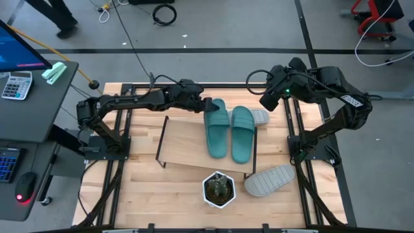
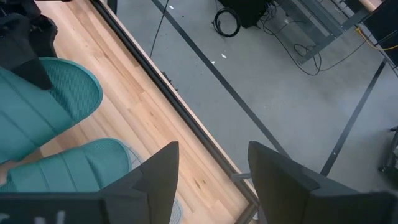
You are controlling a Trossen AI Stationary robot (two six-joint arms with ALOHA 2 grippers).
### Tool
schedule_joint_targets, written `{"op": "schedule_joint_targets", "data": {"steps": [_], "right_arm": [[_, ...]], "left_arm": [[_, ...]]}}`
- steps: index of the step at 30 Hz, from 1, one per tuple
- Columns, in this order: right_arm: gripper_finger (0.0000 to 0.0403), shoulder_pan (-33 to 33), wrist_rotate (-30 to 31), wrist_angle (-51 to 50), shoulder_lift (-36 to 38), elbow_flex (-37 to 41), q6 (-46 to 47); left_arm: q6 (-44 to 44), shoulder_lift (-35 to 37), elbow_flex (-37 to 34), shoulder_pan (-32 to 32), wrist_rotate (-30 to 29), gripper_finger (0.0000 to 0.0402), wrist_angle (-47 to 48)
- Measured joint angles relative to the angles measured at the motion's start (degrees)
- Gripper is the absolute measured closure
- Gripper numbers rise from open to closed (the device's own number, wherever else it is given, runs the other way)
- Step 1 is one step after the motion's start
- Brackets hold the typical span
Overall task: Pick and place slides into the shelf
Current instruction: Put the green slide on the shelf
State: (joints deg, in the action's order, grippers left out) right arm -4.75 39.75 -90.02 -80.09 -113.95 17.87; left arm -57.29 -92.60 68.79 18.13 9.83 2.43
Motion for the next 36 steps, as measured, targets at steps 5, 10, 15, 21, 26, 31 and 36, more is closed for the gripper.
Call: {"op": "schedule_joint_targets", "data": {"steps": [5, 10, 15, 21, 26, 31, 36], "right_arm": [[0.0204, 0.0, 0.0, 0.0, 0.0, 0.0, 0.0], [0.0204, 0.0, 0.0, 0.0, 0.0, 0.0, 0.0], [0.0204, 0.0, 0.0, 0.0, 0.0, 0.0, 0.0], [0.0204, 0.0, 0.0, 0.0, 0.0, 0.0, 0.1], [0.0204, 0.0, 0.0, 0.0, 0.0, 0.0, 0.2], [0.0204, 0.0, -0.1, 0.0, 0.0, 0.0, 0.2], [0.0204, 0.0, -0.2, 0.0, 0.0, 0.0, 0.2]], "left_arm": [[1.0, 0.0, 0.0, 0.0, -2.5, 0.0092, 5.2], [1.4, 0.0, 0.0, 0.0, -2.9, 0.0092, 5.2], [1.8, -0.8, 0.0, -0.1, -4.9, 0.0096, 6.1], [-1.4, -3.5, 0.0, -0.4, -6.2, 0.0088, 2.5], [-5.3, -5.0, 0.0, -0.7, -5.5, 0.0087, 1.2], [-5.8, -5.0, 0.0, -1.0, -5.4, 0.0087, -2.9], [-6.4, -5.0, 0.0, -0.8, -5.5, 0.0087, -7.1]]}}
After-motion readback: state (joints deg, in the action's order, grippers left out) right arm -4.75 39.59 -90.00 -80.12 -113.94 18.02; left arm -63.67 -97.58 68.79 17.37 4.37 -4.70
